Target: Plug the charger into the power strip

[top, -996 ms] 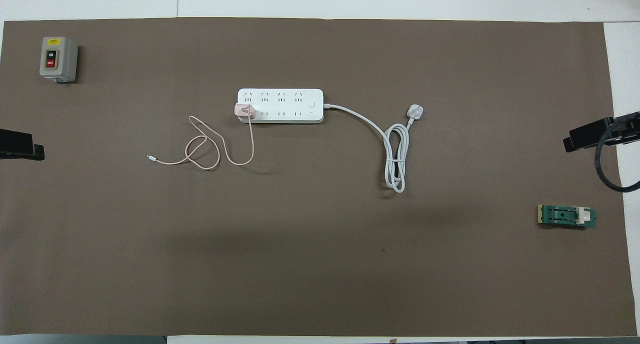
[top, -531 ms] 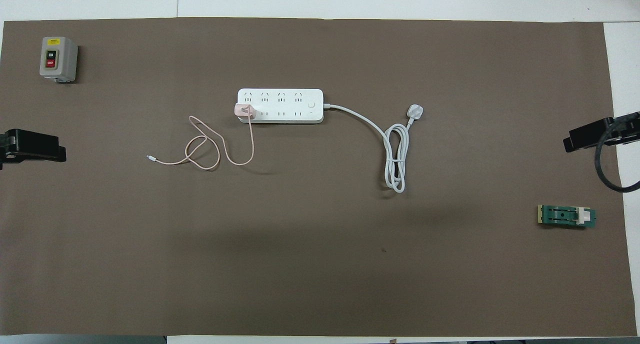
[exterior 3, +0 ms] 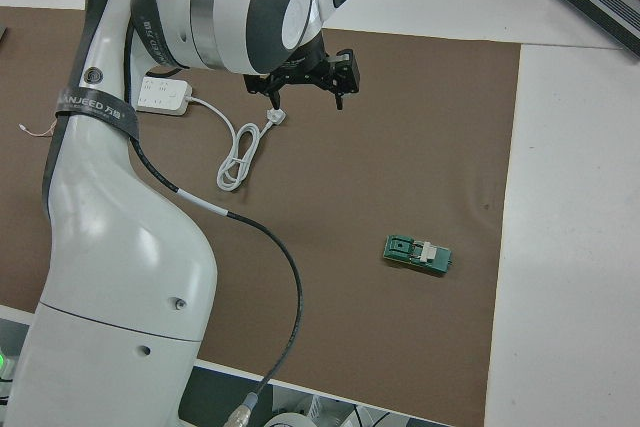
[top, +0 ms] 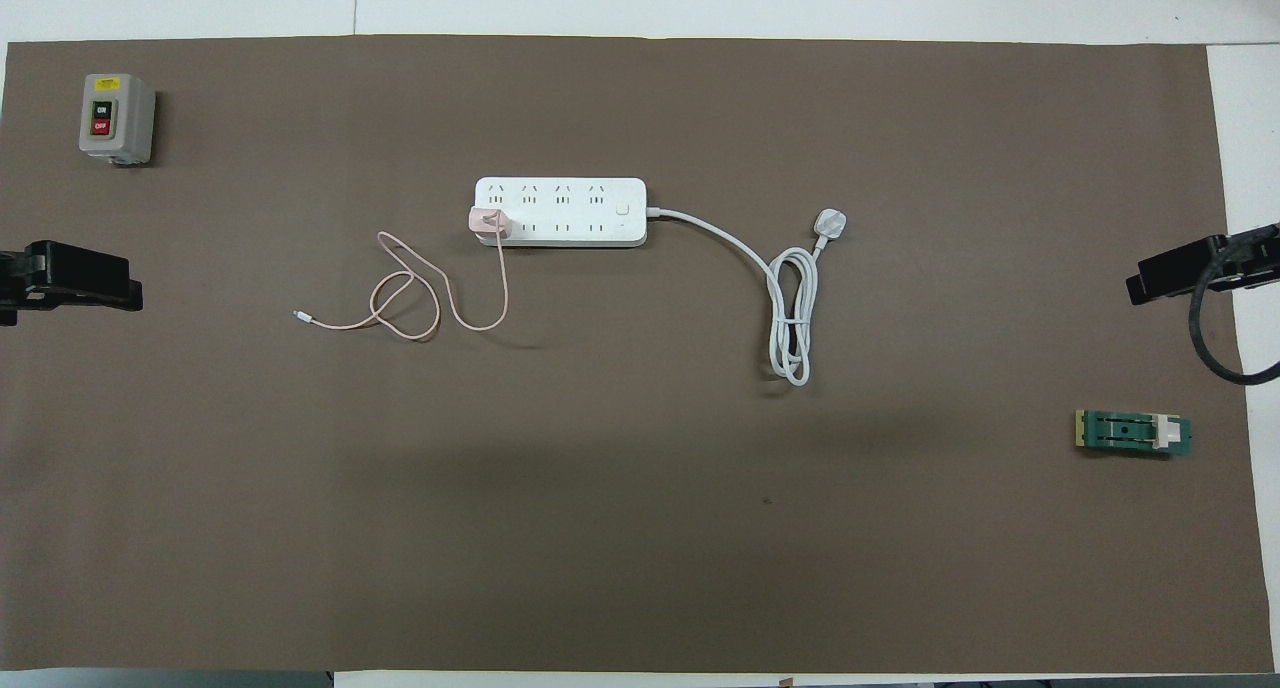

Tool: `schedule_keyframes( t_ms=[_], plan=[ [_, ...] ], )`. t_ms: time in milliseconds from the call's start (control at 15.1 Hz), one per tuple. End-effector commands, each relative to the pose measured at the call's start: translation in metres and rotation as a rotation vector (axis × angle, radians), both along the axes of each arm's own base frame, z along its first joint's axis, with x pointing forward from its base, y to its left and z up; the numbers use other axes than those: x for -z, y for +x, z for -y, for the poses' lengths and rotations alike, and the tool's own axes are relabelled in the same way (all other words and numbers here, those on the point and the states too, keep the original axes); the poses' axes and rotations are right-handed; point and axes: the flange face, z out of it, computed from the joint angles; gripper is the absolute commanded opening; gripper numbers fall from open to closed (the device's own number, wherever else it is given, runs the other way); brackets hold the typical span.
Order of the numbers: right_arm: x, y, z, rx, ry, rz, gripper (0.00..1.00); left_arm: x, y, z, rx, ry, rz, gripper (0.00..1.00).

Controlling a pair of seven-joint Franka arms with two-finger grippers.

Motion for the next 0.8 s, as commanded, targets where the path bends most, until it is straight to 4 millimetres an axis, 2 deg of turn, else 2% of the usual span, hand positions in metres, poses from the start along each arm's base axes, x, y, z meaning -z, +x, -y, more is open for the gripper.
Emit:
schedule_keyframes(
  t_ms=[0, 465, 598, 731],
  plan=[
    [-0.002, -0.008, 0.000, 0.016, 0.015, 0.006, 1.00, 0.005, -0.010, 0.004, 0.052, 0.009, -0.040, 1.00],
    [-0.002, -0.008, -0.001, 0.016, 0.016, 0.006, 1.00, 0.009, -0.013, 0.015, 0.072, -0.016, -0.050, 1.00],
    [-0.001, -0.007, 0.000, 0.016, 0.015, 0.004, 1.00, 0.009, -0.013, 0.026, 0.104, -0.017, -0.034, 1.00],
    [-0.002, -0.008, 0.000, 0.016, 0.015, 0.006, 1.00, 0.012, -0.015, 0.027, 0.142, -0.017, -0.037, 1.00]
  ],
)
